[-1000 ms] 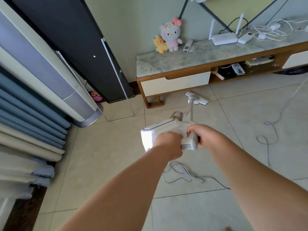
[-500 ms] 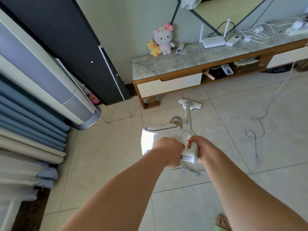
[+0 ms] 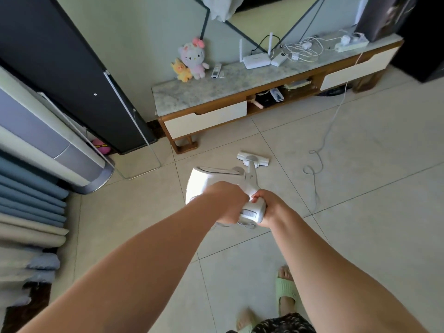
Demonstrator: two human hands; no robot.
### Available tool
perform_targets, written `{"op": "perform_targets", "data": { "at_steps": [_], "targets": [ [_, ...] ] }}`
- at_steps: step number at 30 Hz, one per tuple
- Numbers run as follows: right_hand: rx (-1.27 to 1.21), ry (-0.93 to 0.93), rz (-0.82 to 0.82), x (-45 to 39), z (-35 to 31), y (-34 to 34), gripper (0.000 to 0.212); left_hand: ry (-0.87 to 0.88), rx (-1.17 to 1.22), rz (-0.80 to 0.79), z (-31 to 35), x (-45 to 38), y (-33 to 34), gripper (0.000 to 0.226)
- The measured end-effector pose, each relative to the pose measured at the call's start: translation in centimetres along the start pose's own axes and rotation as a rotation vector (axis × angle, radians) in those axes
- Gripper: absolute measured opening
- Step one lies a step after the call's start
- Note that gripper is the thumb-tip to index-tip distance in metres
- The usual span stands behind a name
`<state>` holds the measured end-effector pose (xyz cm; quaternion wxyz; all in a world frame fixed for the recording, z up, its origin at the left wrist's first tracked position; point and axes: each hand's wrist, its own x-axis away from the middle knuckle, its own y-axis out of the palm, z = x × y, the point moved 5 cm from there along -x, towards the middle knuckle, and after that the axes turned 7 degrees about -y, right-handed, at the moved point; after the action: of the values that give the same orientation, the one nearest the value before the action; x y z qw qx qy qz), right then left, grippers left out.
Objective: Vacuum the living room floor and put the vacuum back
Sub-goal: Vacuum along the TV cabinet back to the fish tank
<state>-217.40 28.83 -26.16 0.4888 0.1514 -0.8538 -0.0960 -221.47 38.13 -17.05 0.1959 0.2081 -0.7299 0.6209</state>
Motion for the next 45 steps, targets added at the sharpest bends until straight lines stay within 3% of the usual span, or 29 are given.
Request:
{"op": "perform_targets", "data": {
  "at_steps": [9,20,25,32,38,45],
  "targets": [
    [-0.151,0.014,0.017,0.3,-1.9,-2.9,0.022,0.125,-0.12,-0.009,2.8,-2.3,-2.9,0.016],
    [-0.141,0.004,0.037,-8.9,-15.7,-6.6,0.027,0.09,-0.071,0.01,2.8,-15.9,-11.5,0.022],
    [-0.169,0.037,-0.007,-13.1,-23.1,-7.6,0.019,0.07,-0.054,0.008,2.5,-23.1,-16.2,0.024],
    [-0.208,0.143,-0.015,-15.6,-27.6,-7.4,0.007,0.08,-0.029,-0.009,1.0,-27.9,-18.5,0.024],
    [-0.291,0.097,-0.022,-20.1,-31.8,-7.3,0.002,0.081,-0.021,0.005,-0.7,-32.4,-20.6,0.027],
    [-0.232,0.02,0.026,-25.9,-36.7,-6.8,0.021,0.093,-0.001,0.025,-3.0,-38.8,-23.3,0.018]
  ]
}}
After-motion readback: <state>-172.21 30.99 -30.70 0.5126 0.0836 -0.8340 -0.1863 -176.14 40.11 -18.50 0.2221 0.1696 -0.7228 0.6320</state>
